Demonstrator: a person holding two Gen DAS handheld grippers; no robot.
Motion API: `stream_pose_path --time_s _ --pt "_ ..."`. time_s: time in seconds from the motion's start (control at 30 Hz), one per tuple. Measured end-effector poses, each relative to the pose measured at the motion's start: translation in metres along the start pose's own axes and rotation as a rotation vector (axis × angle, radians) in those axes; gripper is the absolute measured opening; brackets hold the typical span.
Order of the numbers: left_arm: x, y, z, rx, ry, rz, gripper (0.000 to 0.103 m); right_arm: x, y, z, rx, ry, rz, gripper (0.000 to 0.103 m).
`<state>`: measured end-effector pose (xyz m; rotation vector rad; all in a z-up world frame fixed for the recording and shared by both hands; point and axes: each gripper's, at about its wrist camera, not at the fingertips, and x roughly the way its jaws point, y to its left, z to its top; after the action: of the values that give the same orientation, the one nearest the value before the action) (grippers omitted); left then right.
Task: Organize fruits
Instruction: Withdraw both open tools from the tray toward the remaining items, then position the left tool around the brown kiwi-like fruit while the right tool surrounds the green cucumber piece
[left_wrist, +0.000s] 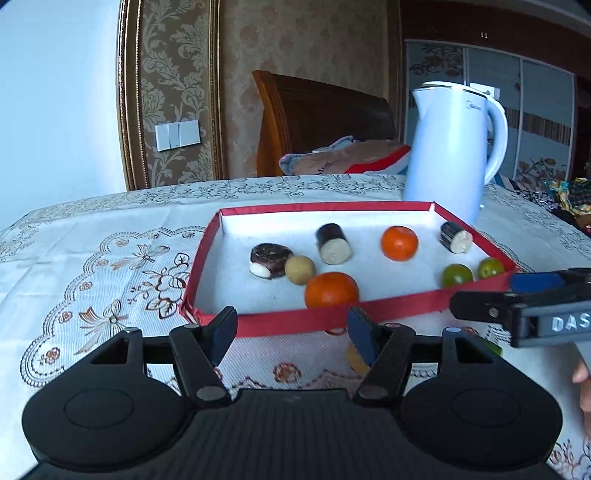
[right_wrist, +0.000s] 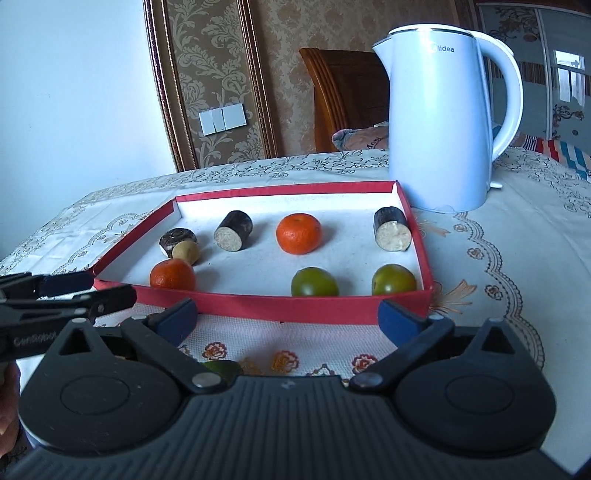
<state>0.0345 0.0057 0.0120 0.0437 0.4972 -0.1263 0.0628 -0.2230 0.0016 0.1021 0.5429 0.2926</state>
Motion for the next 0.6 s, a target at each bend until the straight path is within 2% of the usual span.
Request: stream_pose_path --time_s 0.1,0.2,0.37,0.6 --pt "-0.005 -0.001 -0.003 0.001 -0.005 -0.004 0.077 0.001 0.0 -0.001 -0.005 0.008 -0.004 0.103" --pt "-0.008 -0.001 -0.004 0.005 -0.016 -0.002 0.077 -0.003 -0.002 -0.005 0.004 0.016 -0.002 0.103" --pt "-0.006 -0.002 -0.006 0.005 0.014 0.009 0.077 -0.012 -0.006 -0.012 0.022 0.046 0.031 0.103" --pt "-0.007 0.002 -0.008 -0.028 0.036 0.02 0.077 -0.018 -0.002 -0.02 -0.012 0.044 0.039 0.103"
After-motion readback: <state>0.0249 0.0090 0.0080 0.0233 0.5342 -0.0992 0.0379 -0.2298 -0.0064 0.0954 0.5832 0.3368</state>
